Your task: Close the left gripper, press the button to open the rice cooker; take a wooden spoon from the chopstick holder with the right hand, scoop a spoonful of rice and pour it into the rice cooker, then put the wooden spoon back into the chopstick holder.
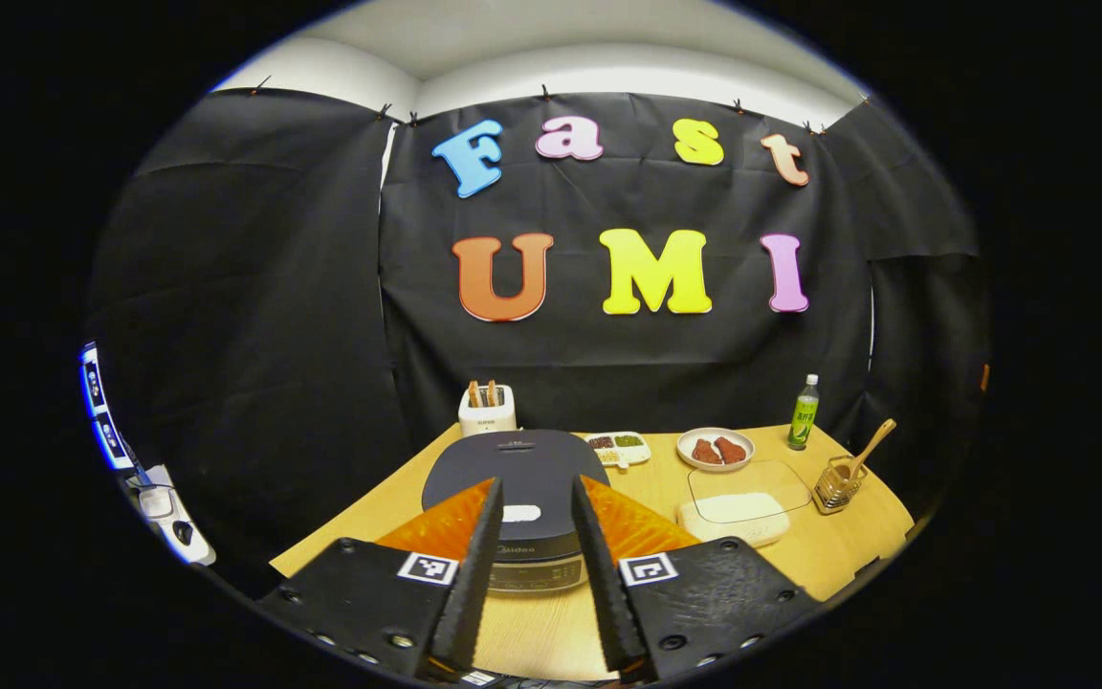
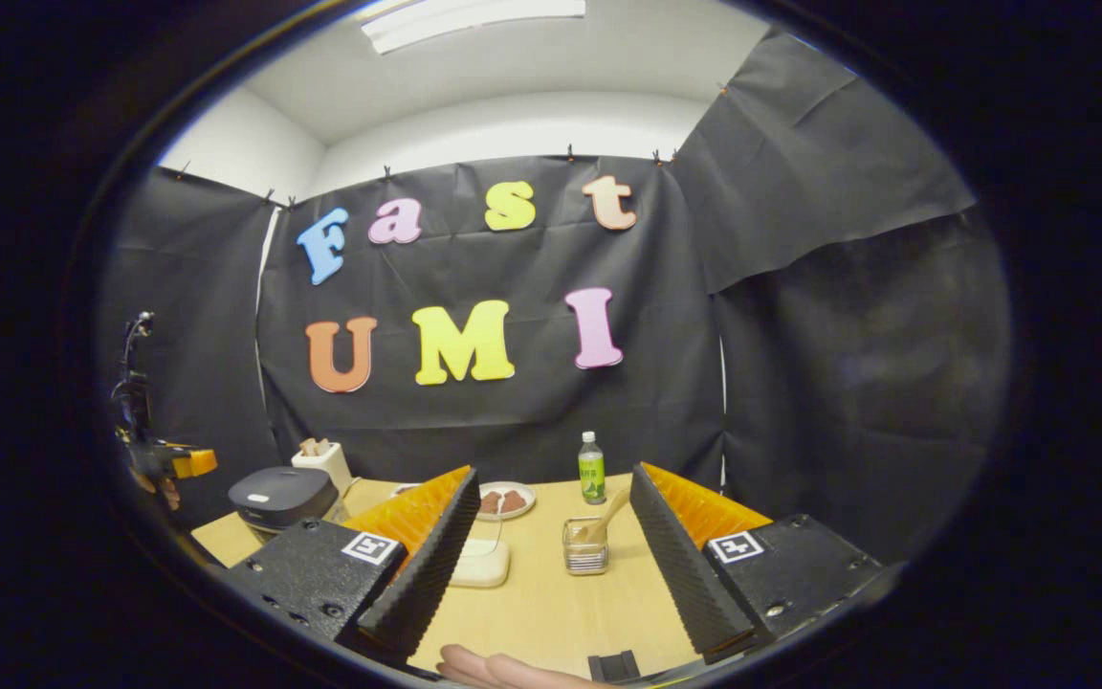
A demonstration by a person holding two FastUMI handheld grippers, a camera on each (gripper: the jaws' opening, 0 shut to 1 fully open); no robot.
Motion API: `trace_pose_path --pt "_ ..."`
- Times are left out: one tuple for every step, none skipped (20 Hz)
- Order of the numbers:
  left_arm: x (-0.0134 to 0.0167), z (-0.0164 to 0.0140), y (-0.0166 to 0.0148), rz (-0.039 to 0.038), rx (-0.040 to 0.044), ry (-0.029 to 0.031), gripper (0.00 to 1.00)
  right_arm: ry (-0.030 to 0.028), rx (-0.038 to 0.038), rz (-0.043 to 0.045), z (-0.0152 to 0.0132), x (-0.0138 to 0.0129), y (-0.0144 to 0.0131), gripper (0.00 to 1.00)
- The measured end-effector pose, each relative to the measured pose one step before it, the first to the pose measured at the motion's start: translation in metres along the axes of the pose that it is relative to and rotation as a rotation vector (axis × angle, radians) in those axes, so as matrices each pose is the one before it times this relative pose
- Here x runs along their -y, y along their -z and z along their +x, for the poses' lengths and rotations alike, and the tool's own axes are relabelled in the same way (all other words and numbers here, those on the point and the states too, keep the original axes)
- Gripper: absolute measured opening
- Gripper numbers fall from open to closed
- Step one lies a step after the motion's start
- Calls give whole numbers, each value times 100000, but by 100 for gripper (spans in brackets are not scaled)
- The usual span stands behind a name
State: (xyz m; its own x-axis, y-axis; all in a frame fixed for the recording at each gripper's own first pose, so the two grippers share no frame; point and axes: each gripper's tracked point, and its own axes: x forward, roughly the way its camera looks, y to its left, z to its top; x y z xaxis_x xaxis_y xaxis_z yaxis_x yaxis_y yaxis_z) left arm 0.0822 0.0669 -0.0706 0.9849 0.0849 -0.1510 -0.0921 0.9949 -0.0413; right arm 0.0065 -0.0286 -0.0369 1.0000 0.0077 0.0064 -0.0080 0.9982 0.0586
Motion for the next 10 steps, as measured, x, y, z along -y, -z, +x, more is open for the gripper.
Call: trace_pose_path --pt "-339 808 248 -647 -772 -652 34 -967 -916 -261 81 -262 577 100" --pt "-300 854 575 -348 -1701 -1236 28 -1089 -1207 -485 -7 -295 488 100" --pt "-368 934 528 5 -1081 -1182 25 -878 -760 -569 93 -90 578 100" --pt "-76 -7 83 -1182 -1229 260 25 -741 -595 -698 209 -69 356 100" --pt "-123 1143 655 -1852 -2892 -17 1 -651 -411 -807 105 -122 479 100" --pt "-2 1182 1034 -788 -4030 59 0 -307 -668 -785 149 -15 380 100" --pt "-304 866 577 282 -2519 -1037 0 -108 -755 -568 186 159 493 100" --pt "-17 607 586 59 -2259 -153 0 41 -874 -122 169 185 407 100" --pt "232 518 399 41 -2440 187 0 289 -915 267 325 336 433 100" --pt "172 532 265 487 -1698 281 0 505 -761 583 222 431 267 100"
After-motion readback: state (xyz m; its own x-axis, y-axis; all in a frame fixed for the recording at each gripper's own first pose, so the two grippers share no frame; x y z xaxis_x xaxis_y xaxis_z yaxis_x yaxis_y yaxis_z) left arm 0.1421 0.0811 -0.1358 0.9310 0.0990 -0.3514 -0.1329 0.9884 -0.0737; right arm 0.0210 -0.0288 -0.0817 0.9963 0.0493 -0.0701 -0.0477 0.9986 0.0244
